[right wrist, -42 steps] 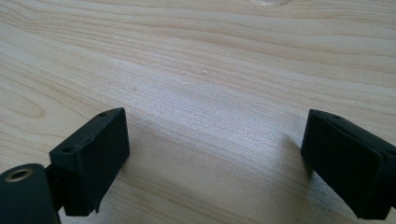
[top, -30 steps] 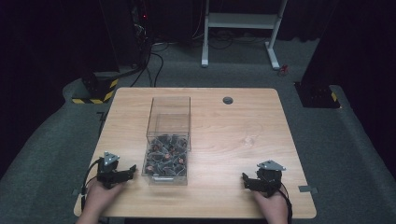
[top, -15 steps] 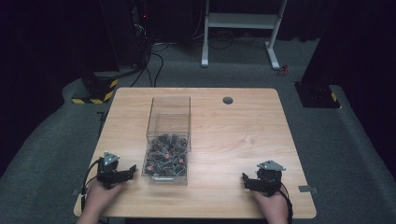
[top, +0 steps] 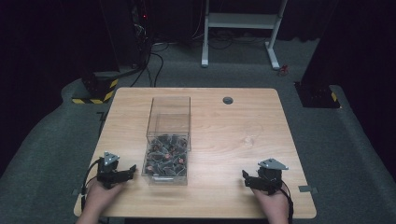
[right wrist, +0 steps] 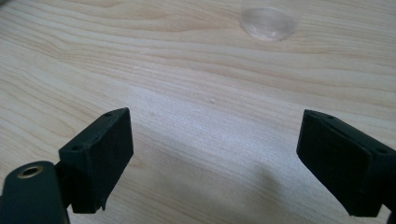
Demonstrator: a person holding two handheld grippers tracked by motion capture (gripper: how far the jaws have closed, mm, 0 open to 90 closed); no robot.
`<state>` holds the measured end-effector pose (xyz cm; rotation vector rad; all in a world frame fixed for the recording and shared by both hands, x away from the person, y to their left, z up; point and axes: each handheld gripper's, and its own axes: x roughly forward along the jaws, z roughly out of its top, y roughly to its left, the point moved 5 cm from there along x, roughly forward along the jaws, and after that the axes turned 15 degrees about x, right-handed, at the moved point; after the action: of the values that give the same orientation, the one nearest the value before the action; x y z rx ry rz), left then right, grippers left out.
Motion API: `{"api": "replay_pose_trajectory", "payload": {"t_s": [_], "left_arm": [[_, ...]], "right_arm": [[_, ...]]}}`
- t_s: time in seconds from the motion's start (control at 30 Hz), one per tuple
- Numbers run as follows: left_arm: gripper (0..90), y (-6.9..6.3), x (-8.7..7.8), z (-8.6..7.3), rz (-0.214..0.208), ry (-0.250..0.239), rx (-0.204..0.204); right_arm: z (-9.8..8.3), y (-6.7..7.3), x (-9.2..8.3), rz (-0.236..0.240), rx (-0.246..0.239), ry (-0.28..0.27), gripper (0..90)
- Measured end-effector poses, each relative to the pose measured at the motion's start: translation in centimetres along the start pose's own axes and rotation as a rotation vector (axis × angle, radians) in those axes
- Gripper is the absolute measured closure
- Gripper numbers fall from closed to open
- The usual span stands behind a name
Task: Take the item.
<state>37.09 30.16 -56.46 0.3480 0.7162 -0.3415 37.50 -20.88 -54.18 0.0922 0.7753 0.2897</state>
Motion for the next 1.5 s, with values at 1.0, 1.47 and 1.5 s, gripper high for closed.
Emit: {"api": "replay_pose_trajectory", "payload": {"t_s": [1.0,1.47,1.5], "left_arm": [[11.6,0.0,0.0,0.0,0.000,0.000,0.000],[11.6,0.0,0.0,0.0,0.000,0.000,0.000],[11.6,0.0,0.0,0.0,0.000,0.000,0.000]], "right_arm": [[3.8,2.4,-2.2,0.070,-0.026,-0.064,14.6],[5.3,3.6,-3.0,0.085,-0.044,-0.083,14.6],[5.3,3.6,-3.0,0.085,-0.044,-0.083,14.6]]}}
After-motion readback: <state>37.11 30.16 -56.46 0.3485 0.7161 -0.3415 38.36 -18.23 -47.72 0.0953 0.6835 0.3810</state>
